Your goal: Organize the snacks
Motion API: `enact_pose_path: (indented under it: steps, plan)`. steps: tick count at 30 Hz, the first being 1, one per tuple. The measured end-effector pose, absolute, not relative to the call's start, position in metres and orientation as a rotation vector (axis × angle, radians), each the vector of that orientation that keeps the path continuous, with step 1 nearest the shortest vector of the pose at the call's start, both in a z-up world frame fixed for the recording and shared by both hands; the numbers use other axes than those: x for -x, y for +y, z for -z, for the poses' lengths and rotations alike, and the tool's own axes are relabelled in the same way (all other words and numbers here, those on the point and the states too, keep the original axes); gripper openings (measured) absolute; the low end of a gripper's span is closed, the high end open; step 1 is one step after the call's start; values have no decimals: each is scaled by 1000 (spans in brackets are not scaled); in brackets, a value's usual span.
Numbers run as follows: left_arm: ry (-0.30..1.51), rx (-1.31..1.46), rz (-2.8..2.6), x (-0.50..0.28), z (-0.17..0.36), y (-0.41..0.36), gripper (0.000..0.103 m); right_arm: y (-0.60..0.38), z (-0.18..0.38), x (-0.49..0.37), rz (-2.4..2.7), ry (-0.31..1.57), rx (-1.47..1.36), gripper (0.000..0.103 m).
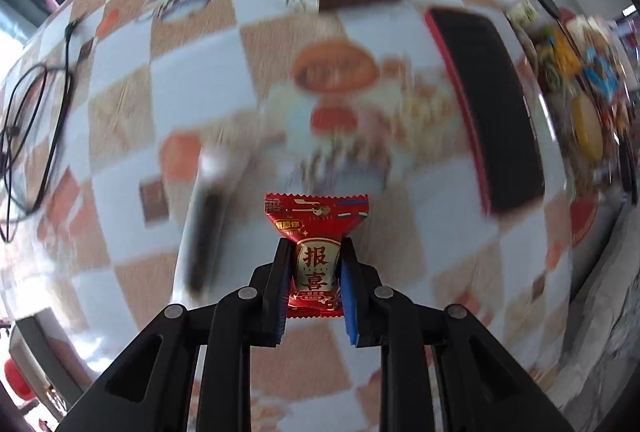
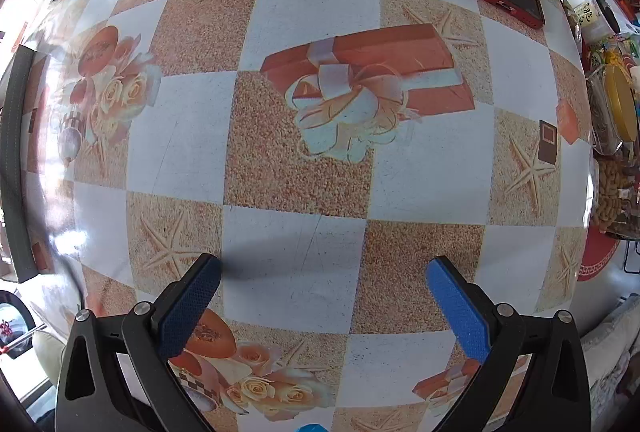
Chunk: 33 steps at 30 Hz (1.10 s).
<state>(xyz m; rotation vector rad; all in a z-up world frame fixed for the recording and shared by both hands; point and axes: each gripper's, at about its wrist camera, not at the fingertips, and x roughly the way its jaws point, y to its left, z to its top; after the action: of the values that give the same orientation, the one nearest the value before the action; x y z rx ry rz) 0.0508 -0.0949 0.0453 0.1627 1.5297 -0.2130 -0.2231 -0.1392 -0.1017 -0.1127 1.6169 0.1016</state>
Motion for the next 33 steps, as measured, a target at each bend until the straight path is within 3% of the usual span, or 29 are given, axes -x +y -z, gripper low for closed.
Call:
enact_pose_path:
  steps: [15,16,19,22,26,33]
  plan:
    - [1588,-166,109,89,-50,32,28,-142,100,234,-83,1585,90,103]
    - [1586,-176,111,93,-51,37,32,-142,100,232,-82,1592,90,103]
    - [1594,-219,74,98,-44,43,80,-142,102,225,-72,1623,80,103]
    - [1593,-162,71,107,-39,61,84,-142,104,217,-53,1673,60,103]
    - [1620,-145,45,101,-29,85,103,-141,109,195,5,1749,-15,103]
    - [1580,-128,59,84,-31,96,103,-119,100,130,-6,1702,-219,103]
